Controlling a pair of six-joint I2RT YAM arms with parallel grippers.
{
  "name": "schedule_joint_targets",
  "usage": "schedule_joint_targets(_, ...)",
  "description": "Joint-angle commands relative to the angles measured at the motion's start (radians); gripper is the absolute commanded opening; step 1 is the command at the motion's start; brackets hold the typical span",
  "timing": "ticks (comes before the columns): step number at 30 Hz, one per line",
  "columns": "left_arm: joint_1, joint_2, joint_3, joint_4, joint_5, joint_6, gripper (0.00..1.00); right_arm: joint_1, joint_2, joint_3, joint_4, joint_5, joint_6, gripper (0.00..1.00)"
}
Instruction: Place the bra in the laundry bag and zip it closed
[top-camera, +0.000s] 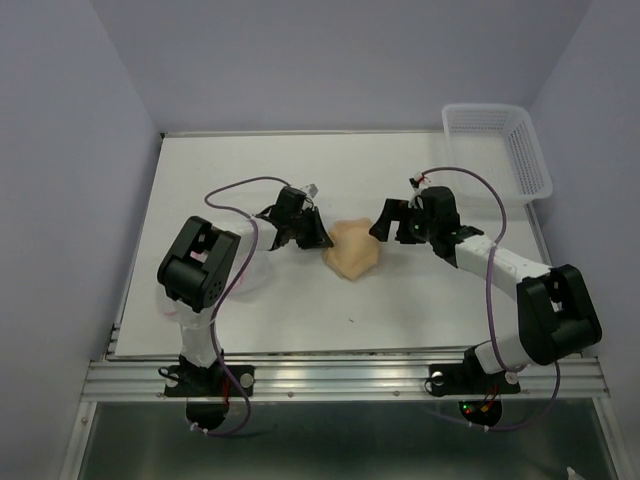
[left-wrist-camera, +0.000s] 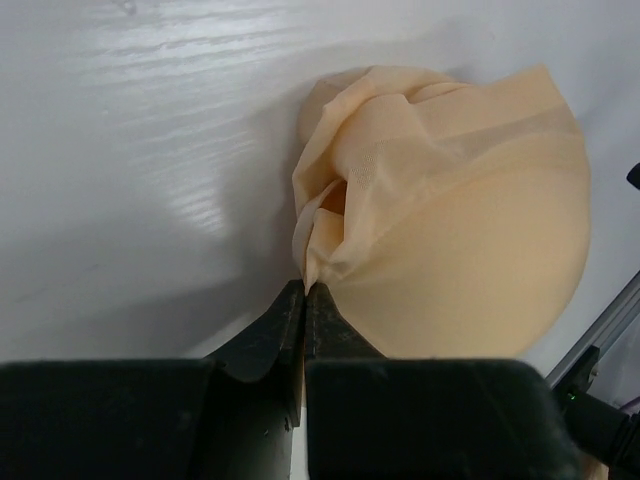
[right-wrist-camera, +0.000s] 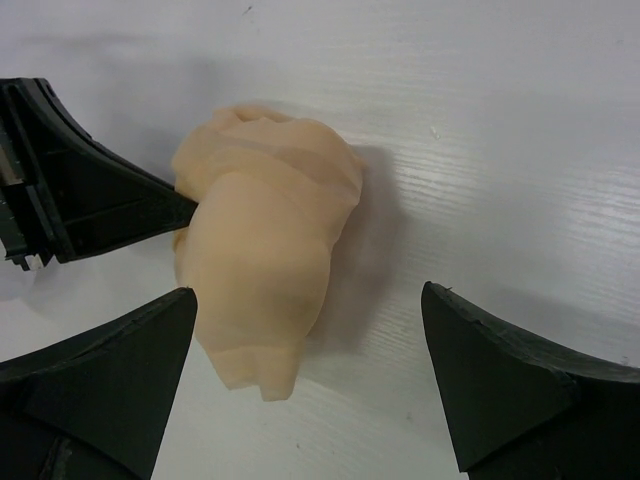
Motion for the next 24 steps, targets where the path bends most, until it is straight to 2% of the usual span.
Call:
schedule_joint_targets(1,-0.040,0.058,0.110,0.031,0.016,-0.013,0.03,-0.008,-0.060,-0.019,0.047,0.006,0.015,1.00)
schedule_joint_targets(7,-0.099,0.105,0.199,0.048,0.008,-0.079,0.03,-0.008,-0.118,-0.040,0.042,0.057,0.025,1.00)
schedule_joint_targets(14,-0.167,0.159,0.312,0.045,0.000,-0.128,0.03,-0.008,-0.246,-0.057,0.001,0.250,0.026,1.00)
schedule_joint_targets(16,-0.179,0.170,0.338,0.045,0.016,-0.116,0.08,-0.008,-0.278,-0.060,-0.004,0.255,0.025,1.00)
schedule_joint_targets(19,-0.179,0.162,0.346,0.017,-0.001,-0.107,0.25,-0.008,-0.298,-0.056,-0.016,0.242,0.018,1.00)
schedule_joint_targets(20,-0.179,0.155,0.348,0.005,-0.010,-0.090,0.35,-0.008,-0.299,-0.053,-0.021,0.233,0.017,1.00)
schedule_joint_targets(21,-0.179,0.144,0.346,-0.009,-0.016,-0.076,0.56,-0.008,-0.302,-0.051,-0.025,0.229,0.017,1.00)
schedule_joint_targets(22,-0.179,0.114,0.340,-0.012,-0.021,-0.061,0.69,-0.008,-0.304,-0.050,-0.027,0.218,0.014,1.00)
schedule_joint_targets(23,-0.178,0.095,0.335,-0.019,-0.021,-0.033,0.88,-0.008,-0.304,-0.050,-0.028,0.210,0.011,1.00)
schedule_joint_targets(24,-0.178,0.070,0.326,-0.024,-0.023,-0.018,0.94,-0.008,-0.305,-0.048,-0.028,0.206,0.011,1.00)
